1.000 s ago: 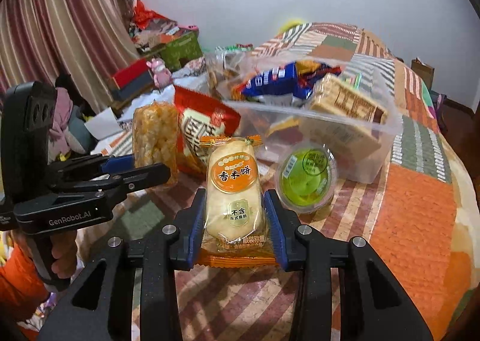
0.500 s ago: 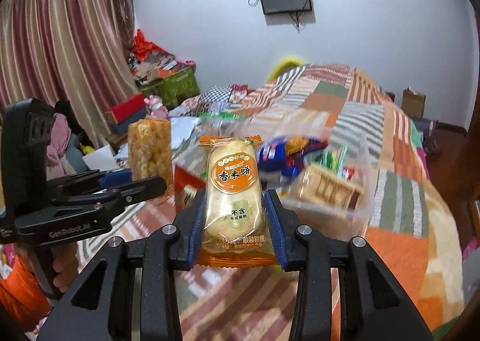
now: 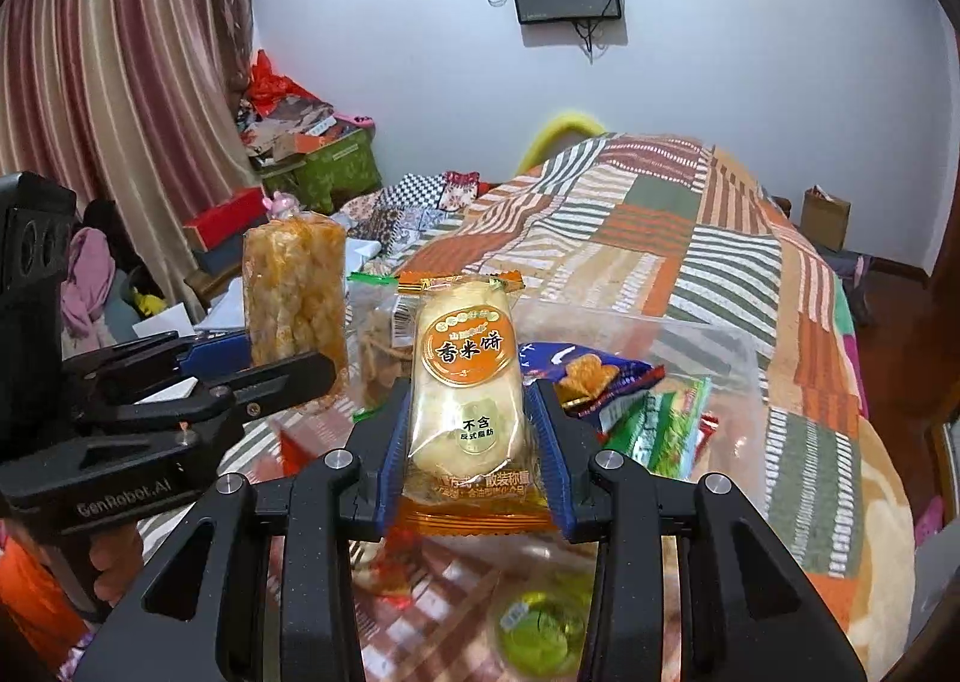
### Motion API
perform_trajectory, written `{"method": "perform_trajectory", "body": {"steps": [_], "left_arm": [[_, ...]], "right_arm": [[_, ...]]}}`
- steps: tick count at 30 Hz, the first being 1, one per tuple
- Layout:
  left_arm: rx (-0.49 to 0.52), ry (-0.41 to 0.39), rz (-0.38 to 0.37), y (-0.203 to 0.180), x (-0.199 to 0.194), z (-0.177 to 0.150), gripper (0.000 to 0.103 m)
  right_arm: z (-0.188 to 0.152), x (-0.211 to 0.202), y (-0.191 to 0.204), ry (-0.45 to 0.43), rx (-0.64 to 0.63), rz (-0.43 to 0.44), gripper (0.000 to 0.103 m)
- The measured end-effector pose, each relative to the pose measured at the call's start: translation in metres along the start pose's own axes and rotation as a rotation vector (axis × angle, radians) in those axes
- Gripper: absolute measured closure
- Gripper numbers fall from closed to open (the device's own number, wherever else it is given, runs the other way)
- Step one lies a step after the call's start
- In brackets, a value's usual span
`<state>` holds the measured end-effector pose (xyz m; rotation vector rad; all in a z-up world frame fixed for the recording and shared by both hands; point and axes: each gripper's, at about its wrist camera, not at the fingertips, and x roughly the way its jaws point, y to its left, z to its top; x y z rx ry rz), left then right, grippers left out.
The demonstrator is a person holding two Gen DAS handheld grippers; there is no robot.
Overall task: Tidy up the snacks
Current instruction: 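Lower both snacks into the clear box and open both grippers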
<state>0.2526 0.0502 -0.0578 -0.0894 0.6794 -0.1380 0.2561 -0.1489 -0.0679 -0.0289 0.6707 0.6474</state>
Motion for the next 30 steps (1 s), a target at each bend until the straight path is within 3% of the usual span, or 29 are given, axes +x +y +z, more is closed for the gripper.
{"method": "perform_trajectory", "body": {"steps": [14, 30], "left_arm": [[-0.002, 0.103, 0.018, 0.013, 0.046, -0.003, 0.059], [-0.025, 0.099, 0.008, 0.013, 0.029, -0.005, 0.049]], "right_arm": [[-0.006, 0.025, 0.006, 0.086, -0.054, 0.0, 0.067], [-0.009, 0.022, 0.008, 0.103, -0.08, -0.023, 0.057]]}}
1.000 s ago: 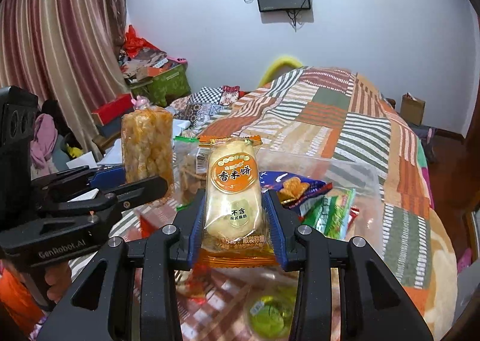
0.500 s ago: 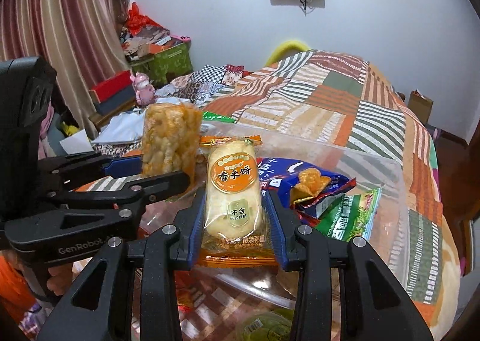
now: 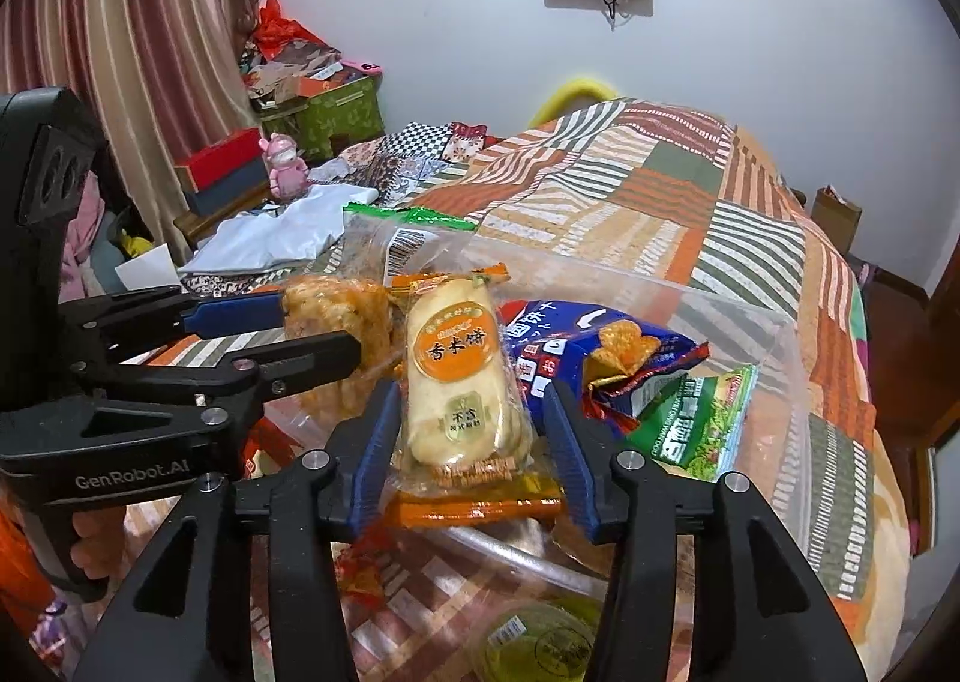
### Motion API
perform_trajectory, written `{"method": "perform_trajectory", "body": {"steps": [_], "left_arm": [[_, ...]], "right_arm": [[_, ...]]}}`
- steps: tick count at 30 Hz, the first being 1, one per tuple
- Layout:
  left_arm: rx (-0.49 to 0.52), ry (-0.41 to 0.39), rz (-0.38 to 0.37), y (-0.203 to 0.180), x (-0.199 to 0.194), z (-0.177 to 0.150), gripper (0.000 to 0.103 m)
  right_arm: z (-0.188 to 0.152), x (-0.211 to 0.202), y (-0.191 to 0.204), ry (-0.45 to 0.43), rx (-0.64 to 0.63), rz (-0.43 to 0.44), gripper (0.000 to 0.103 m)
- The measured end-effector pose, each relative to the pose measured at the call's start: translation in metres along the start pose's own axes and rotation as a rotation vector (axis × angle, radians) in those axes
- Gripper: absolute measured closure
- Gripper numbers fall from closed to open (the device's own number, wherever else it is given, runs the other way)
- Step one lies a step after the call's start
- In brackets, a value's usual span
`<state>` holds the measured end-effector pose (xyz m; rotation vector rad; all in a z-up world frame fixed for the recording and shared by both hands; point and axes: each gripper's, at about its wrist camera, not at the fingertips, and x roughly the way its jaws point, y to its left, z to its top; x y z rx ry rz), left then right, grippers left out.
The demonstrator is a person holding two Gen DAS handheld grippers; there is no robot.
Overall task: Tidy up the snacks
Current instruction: 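Lower both snacks into the clear box and open both grippers, then grasp the red snack bag with the left gripper while the right grasps the green jelly cup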
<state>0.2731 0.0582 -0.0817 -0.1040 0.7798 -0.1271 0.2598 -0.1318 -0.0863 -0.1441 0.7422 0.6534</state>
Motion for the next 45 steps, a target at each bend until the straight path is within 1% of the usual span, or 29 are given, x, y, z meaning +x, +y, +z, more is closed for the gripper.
{"method": "perform_trajectory", "body": {"steps": [1, 3, 5, 7, 12, 16, 18, 21, 25, 32, 38, 45], "left_arm": [[0.001, -0.005, -0.001, -0.001, -0.003, 0.0, 0.049], [0.002, -0.019, -0.001, -0.002, -0.01, -0.001, 0.043], [0.003, -0.04, -0.003, -0.004, -0.019, -0.002, 0.041], [0.008, -0.052, -0.002, -0.006, -0.026, -0.003, 0.039], [0.027, -0.078, 0.017, -0.012, -0.042, -0.012, 0.024], [0.052, -0.083, 0.035, -0.019, -0.047, -0.026, 0.016], [0.063, -0.081, 0.041, -0.022, -0.048, -0.034, 0.014], [0.06, -0.061, 0.034, -0.023, -0.044, -0.044, 0.012], [0.027, -0.01, 0.01, -0.022, -0.033, -0.057, 0.012], [0.013, 0.069, 0.002, -0.023, -0.01, -0.073, 0.012], [0.029, 0.099, 0.007, -0.032, 0.008, -0.075, 0.012], [0.025, 0.102, 0.025, -0.034, 0.019, -0.072, 0.012]], "right_arm": [[0.0, -0.002, 0.0, 0.0, 0.001, -0.002, 0.057], [-0.001, -0.006, -0.001, -0.005, 0.001, -0.003, 0.056], [-0.002, -0.012, -0.002, -0.015, 0.004, -0.006, 0.055], [-0.003, -0.019, -0.004, -0.024, 0.009, -0.007, 0.052], [-0.011, -0.039, -0.009, -0.058, 0.021, -0.023, 0.047], [-0.021, -0.05, -0.012, -0.068, 0.028, -0.033, 0.039], [-0.025, -0.053, -0.013, -0.064, 0.027, -0.045, 0.039], [-0.035, -0.054, -0.014, -0.046, 0.03, -0.051, 0.039], [-0.051, -0.055, -0.017, -0.016, 0.038, -0.048, 0.039], [-0.074, -0.039, -0.023, 0.069, 0.06, -0.045, 0.039], [-0.08, -0.024, -0.027, 0.121, 0.084, -0.032, 0.039], [-0.085, -0.009, -0.022, 0.178, 0.068, -0.02, 0.039]]}}
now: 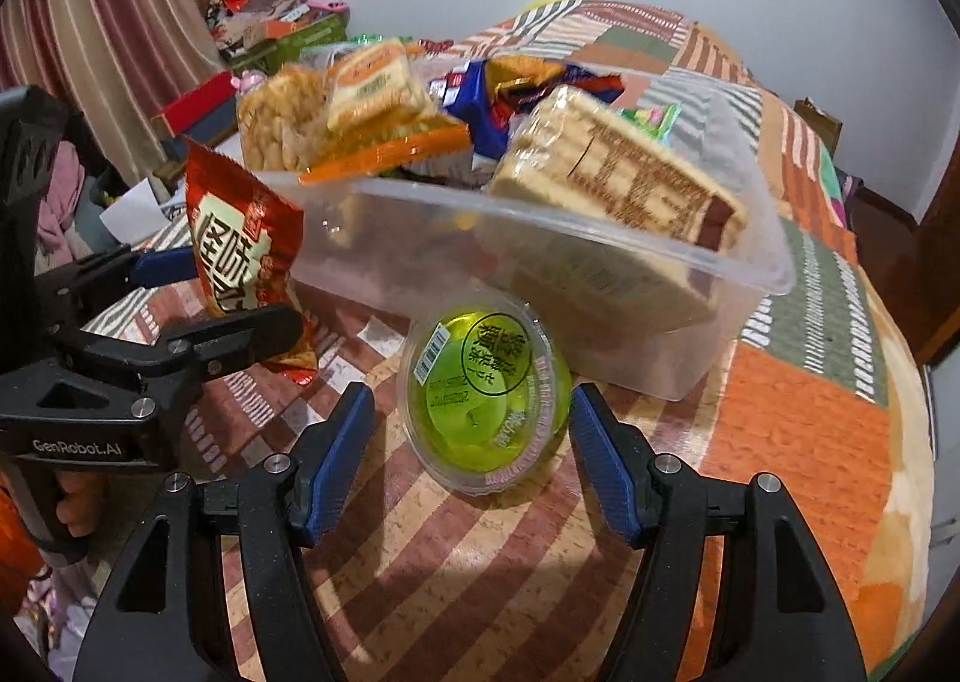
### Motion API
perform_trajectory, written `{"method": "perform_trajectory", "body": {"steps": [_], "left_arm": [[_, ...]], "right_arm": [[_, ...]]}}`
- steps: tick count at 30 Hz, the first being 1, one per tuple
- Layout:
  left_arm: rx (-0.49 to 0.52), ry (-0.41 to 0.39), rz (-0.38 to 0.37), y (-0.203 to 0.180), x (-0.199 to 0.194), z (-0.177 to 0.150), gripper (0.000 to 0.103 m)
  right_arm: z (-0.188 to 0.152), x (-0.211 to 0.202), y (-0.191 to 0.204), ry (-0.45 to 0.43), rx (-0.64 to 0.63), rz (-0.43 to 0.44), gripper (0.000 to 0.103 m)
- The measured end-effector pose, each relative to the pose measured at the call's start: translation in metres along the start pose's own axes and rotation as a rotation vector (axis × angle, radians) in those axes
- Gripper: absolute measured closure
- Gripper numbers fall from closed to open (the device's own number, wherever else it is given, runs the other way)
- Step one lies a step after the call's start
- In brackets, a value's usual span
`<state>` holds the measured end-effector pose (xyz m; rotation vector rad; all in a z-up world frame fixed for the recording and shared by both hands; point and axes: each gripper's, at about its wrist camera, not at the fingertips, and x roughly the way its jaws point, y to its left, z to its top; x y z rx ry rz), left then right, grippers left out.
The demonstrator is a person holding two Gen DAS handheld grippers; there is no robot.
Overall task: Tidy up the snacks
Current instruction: 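Grasp the red snack bag with the left gripper while the right grasps the green jelly cup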
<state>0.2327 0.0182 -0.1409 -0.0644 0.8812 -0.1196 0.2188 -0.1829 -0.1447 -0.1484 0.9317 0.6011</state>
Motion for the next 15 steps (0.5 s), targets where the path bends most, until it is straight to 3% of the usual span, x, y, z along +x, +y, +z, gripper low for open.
{"method": "perform_trajectory", "body": {"steps": [4, 8, 10, 15], "left_arm": [[-0.012, 0.011, -0.007, 0.0, 0.006, -0.001, 0.013], [-0.032, 0.027, -0.01, 0.006, 0.014, -0.001, 0.027], [-0.038, 0.025, -0.02, 0.009, 0.015, -0.001, 0.027], [-0.038, 0.014, -0.03, 0.011, 0.01, -0.004, 0.029]], "right_arm": [[-0.001, 0.006, 0.001, 0.021, -0.006, -0.001, 0.038], [-0.001, 0.005, -0.001, 0.016, -0.001, 0.001, 0.04], [-0.002, 0.004, -0.002, 0.008, 0.007, -0.011, 0.048], [-0.001, 0.002, -0.004, -0.006, 0.024, 0.001, 0.048]]}}
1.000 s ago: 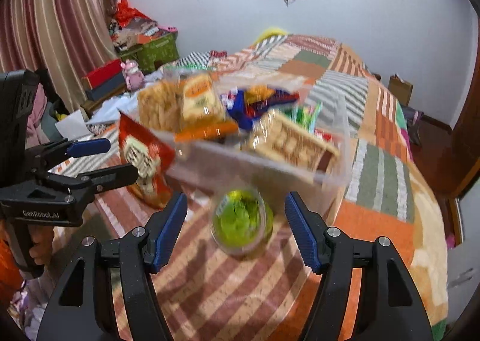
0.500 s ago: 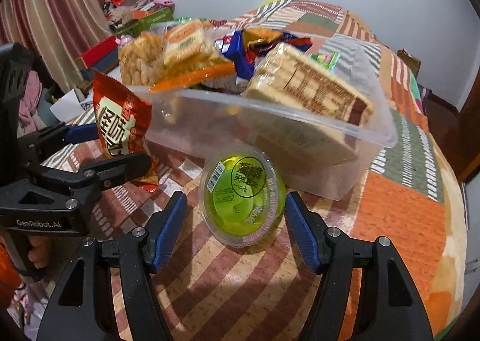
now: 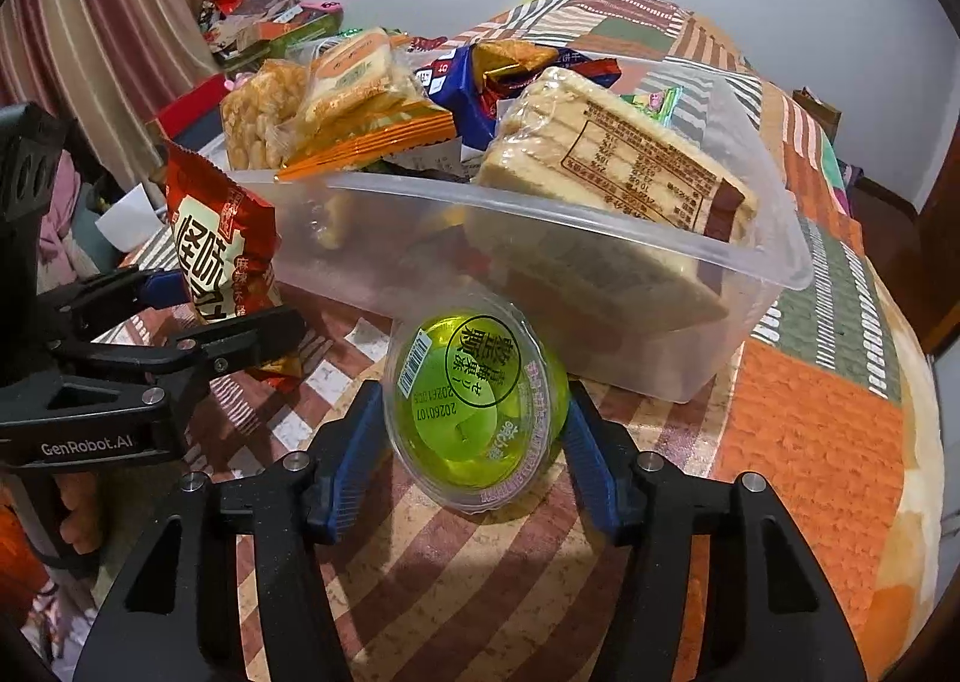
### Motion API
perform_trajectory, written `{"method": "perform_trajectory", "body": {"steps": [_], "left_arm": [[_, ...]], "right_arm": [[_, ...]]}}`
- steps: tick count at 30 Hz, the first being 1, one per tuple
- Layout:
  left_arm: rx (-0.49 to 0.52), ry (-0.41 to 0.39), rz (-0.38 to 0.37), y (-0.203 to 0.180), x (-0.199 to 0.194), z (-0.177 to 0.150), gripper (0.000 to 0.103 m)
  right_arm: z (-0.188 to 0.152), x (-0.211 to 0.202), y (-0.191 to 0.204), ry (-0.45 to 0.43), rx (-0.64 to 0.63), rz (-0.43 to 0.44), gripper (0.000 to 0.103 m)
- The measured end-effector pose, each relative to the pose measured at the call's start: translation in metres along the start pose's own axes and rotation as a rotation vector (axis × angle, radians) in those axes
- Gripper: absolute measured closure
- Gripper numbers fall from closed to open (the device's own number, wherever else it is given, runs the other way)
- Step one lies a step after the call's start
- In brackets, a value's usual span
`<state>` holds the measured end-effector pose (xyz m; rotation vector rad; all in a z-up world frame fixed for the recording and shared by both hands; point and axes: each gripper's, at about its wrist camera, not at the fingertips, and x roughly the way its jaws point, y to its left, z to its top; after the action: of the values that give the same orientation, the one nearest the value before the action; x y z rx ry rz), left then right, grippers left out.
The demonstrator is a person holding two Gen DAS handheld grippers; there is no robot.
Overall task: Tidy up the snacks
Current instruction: 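Grasp the red snack bag with the left gripper while the right grasps the green jelly cup, then lower both items into the clear box and open both grippers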
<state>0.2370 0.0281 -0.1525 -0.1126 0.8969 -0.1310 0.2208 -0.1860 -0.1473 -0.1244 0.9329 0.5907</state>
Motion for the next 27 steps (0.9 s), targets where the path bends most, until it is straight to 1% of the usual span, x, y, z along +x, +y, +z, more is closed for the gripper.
{"method": "perform_trajectory", "body": {"steps": [7, 17, 21, 27], "left_arm": [[0.004, -0.01, -0.016, 0.0, -0.013, -0.01, 0.033], [0.024, -0.071, -0.02, -0.005, -0.044, -0.021, 0.033], [0.016, -0.103, -0.032, -0.005, -0.06, -0.018, 0.033], [0.014, -0.167, -0.045, -0.007, -0.082, -0.001, 0.033]], "right_arm": [[-0.004, -0.009, 0.002, -0.026, -0.011, 0.012, 0.048], [-0.004, -0.025, 0.009, -0.069, -0.033, 0.024, 0.048], [0.0, -0.038, 0.009, -0.104, -0.031, 0.028, 0.048], [0.009, -0.057, 0.007, -0.172, -0.026, 0.028, 0.048]]}}
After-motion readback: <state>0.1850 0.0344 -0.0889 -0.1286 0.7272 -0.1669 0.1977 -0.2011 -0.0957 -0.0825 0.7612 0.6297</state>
